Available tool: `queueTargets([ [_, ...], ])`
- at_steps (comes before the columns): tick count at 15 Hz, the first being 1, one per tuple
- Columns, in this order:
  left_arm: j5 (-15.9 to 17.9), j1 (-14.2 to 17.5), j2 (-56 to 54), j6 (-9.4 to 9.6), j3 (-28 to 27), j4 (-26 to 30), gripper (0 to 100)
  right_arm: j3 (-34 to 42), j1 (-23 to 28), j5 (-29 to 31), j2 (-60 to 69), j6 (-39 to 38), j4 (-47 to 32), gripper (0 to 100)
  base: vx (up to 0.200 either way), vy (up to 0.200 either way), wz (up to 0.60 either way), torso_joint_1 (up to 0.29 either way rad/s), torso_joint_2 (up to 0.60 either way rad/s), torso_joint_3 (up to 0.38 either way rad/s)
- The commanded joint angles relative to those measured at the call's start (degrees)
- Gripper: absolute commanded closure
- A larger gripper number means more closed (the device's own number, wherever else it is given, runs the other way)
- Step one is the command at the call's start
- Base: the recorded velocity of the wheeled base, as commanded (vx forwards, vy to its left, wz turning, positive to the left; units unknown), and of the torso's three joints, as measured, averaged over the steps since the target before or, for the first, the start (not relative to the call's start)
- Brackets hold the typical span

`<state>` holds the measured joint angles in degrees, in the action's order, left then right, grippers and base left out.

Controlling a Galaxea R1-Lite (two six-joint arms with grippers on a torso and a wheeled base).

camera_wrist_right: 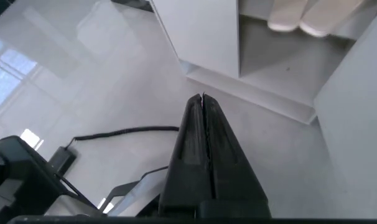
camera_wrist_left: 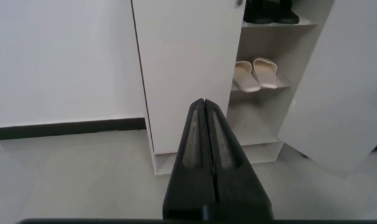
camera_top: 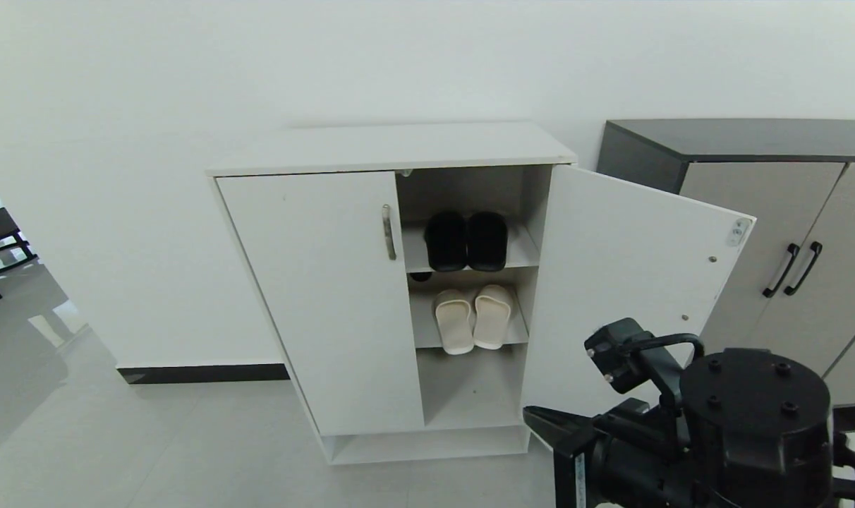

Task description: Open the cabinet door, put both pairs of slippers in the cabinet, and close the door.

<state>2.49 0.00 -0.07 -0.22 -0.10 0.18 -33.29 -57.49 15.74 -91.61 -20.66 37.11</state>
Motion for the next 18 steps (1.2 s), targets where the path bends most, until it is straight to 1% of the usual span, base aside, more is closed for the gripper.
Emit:
queueTargets([
  [1,0.0,0.0,0.1,-0.04,0.0,0.0,100,2.4,0.6,-0.9,0.7,0.1,1.3,100,0.000,0.000,0.00,0.000,0.00,0.000],
  [2,0.0,0.0,0.1,-0.13,0.0,0.0,100,5.7,0.5,-2.3,0.3,1.4,6.3,100,0.000,0.000,0.00,0.000,0.00,0.000],
  [3,0.1,0.0,0.1,-0.13,0.0,0.0,100,7.2,0.5,-2.5,-0.1,3.3,8.6,100,0.000,0.000,0.00,0.000,0.00,0.000],
  [4,0.1,0.0,0.1,-0.13,0.0,0.0,100,8.3,0.5,-2.6,-0.2,4.8,10.4,100,0.000,0.000,0.00,0.000,0.00,0.000],
  [8,0.0,0.0,0.1,-0.13,0.0,0.0,100,11.2,0.1,-4.6,-0.4,5.3,14.7,100,0.000,0.000,0.00,0.000,0.00,0.000],
  [14,0.0,0.0,0.1,-0.22,0.0,0.0,100,11.8,0.1,-4.9,-0.8,5.2,15.7,100,0.000,0.000,0.00,0.000,0.00,0.000],
  [18,0.0,0.0,0.1,-0.22,0.0,0.0,100,11.8,0.1,-4.8,-0.9,5.2,15.7,100,0.000,0.000,0.00,0.124,-0.31,-0.185],
])
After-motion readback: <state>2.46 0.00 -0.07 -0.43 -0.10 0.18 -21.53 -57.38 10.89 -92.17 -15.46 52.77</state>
